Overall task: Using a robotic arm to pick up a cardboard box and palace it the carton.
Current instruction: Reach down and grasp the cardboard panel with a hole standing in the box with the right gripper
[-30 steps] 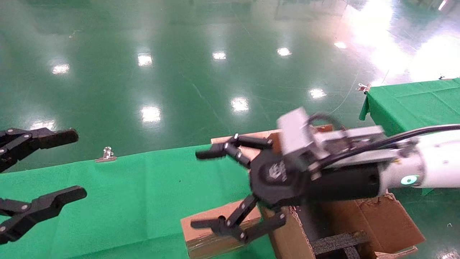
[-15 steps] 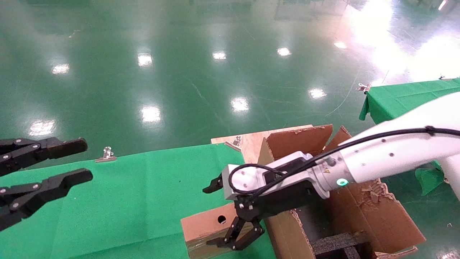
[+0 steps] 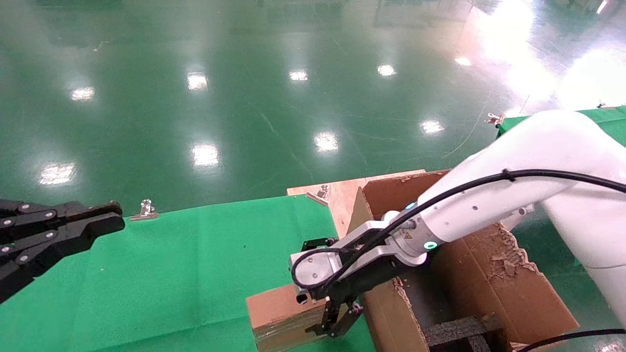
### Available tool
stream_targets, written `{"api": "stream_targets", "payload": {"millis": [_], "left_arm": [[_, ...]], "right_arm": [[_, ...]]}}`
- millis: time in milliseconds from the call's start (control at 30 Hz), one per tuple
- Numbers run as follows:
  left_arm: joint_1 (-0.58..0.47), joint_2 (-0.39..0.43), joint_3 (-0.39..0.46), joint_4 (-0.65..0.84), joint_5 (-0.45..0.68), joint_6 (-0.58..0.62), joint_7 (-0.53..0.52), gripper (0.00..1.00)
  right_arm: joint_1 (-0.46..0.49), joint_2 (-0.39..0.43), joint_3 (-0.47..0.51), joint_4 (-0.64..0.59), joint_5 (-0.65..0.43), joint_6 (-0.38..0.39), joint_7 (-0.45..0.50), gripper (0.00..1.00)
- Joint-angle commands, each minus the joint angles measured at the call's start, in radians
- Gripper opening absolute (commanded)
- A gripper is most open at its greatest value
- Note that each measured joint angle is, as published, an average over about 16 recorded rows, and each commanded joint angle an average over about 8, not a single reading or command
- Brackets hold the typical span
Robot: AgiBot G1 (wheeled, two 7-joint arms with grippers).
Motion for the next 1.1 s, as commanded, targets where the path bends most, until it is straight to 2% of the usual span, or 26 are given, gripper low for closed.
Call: {"api": "stream_targets", "payload": {"millis": [33,200,233,267,467,500,533,1100], "left_arm": [[0.0,0.0,0.0,0.0,0.0,0.0,0.0,0.0],[0.0,0.0,0.0,0.0,0.0,0.0,0.0,0.0],[0.0,0.0,0.0,0.0,0.0,0.0,0.0,0.0],[0.0,0.0,0.0,0.0,0.0,0.0,0.0,0.04],[0.0,0.0,0.0,0.0,0.0,0.0,0.0,0.79],[0.0,0.0,0.0,0.0,0.0,0.0,0.0,0.92],[0.0,0.0,0.0,0.0,0.0,0.0,0.0,1.0],[0.0,0.0,0.0,0.0,0.0,0.0,0.0,1.0]], "right_arm": [[0.018,-0.011,-0.025,0.003,-0.03,-0.004,-0.01,1.0],[0.043,-0.023,-0.063,0.003,-0.049,0.0,-0.015,1.0],[0.046,-0.024,-0.069,0.003,-0.049,0.001,-0.016,0.98],[0.05,-0.025,-0.075,0.004,-0.049,0.002,-0.016,0.89],[0.061,-0.026,-0.1,0.004,-0.045,0.009,-0.028,0.14],[0.063,-0.027,-0.104,0.004,-0.044,0.009,-0.03,0.04],[0.064,-0.027,-0.107,0.003,-0.043,0.01,-0.031,0.0],[0.067,-0.026,-0.111,0.002,-0.036,0.014,-0.032,0.0]]}}
